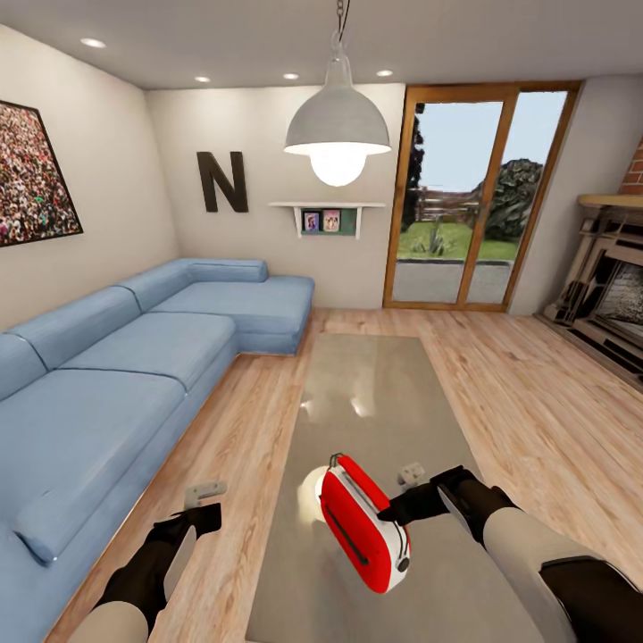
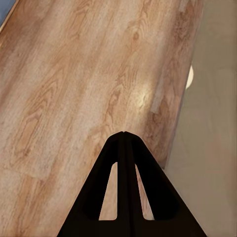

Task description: Turn on the radio receiver that's on the table in the living room.

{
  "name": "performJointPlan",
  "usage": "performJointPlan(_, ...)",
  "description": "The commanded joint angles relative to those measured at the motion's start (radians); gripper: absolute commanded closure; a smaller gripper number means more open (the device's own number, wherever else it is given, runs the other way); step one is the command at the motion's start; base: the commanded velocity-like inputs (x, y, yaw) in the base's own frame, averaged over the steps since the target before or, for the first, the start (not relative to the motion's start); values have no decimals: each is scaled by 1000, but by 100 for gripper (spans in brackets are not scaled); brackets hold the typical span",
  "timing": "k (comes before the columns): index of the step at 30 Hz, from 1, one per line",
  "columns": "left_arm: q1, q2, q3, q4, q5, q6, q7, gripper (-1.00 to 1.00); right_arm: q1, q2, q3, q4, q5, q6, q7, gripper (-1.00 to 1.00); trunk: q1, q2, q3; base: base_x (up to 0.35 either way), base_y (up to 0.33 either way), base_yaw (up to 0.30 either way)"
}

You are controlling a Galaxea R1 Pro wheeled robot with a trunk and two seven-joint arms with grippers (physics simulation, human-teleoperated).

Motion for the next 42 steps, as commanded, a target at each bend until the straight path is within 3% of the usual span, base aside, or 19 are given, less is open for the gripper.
performJointPlan(1,0,0,0,0,0,0,0,100,0,0,-4,0,-6,1,-1,100,4,-7,-3,0,0,0)
performJointPlan(8,0,0,0,0,0,0,0,100,0,0,-4,0,-6,1,-4,100,31,-56,-25,0,0,0)
performJointPlan(17,0,0,0,0,0,1,0,100,0,0,-4,0,-6,1,-4,100,31,-56,-25,0,0,0)
performJointPlan(42,0,0,0,0,0,0,1,100,0,2,-2,1,-6,12,-4,100,127,-231,-103,0,0,0)
